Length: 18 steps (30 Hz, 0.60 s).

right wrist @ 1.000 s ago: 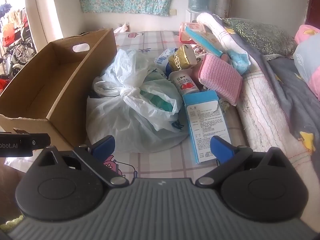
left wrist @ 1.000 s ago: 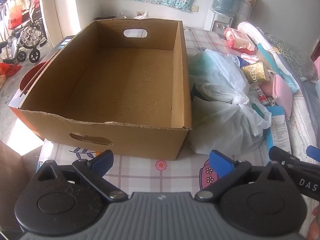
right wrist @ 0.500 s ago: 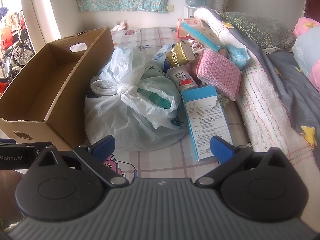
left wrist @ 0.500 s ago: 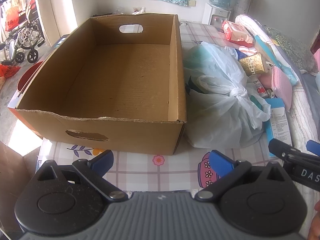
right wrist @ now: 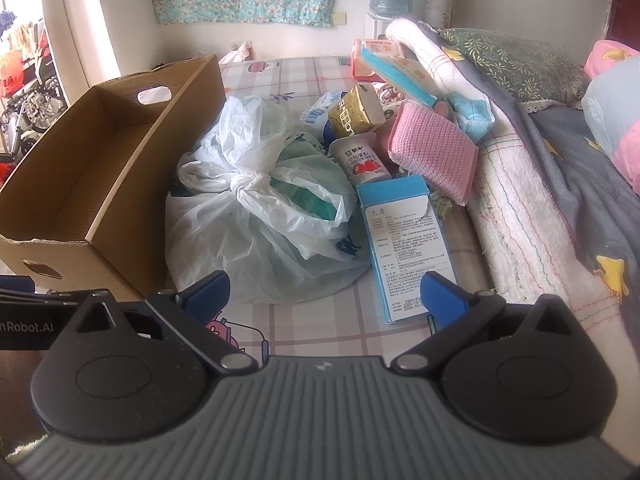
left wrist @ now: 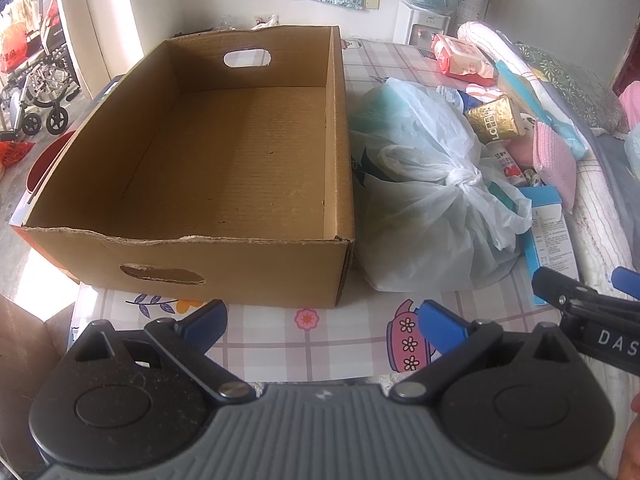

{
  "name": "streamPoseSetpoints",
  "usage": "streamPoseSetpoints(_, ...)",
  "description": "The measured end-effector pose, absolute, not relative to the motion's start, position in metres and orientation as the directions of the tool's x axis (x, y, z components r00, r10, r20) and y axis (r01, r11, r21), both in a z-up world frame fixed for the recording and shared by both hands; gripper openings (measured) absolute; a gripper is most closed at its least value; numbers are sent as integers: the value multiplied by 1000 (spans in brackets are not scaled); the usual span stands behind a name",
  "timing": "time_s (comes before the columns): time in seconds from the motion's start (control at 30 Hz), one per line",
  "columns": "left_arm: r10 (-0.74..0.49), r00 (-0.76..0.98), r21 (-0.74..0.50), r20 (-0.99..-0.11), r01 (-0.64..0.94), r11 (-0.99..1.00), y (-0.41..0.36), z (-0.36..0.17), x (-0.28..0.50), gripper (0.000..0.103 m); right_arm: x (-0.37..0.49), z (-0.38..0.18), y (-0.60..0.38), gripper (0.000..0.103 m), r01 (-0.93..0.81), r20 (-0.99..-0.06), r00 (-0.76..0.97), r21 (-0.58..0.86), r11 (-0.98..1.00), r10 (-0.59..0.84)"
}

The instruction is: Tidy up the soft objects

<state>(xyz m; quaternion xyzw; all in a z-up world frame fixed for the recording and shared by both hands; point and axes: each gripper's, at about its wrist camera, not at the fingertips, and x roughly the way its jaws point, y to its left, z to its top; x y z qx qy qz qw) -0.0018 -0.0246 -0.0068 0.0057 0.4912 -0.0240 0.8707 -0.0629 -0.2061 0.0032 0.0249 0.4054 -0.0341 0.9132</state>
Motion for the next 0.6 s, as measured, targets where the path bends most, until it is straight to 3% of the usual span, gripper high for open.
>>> streamPoseSetpoints(0.6, -36, 513, -16, -858, 44, 999, -26, -9, -1, 102, -63, 3, -205, 102, 83, -742, 668, 12, 996, -47)
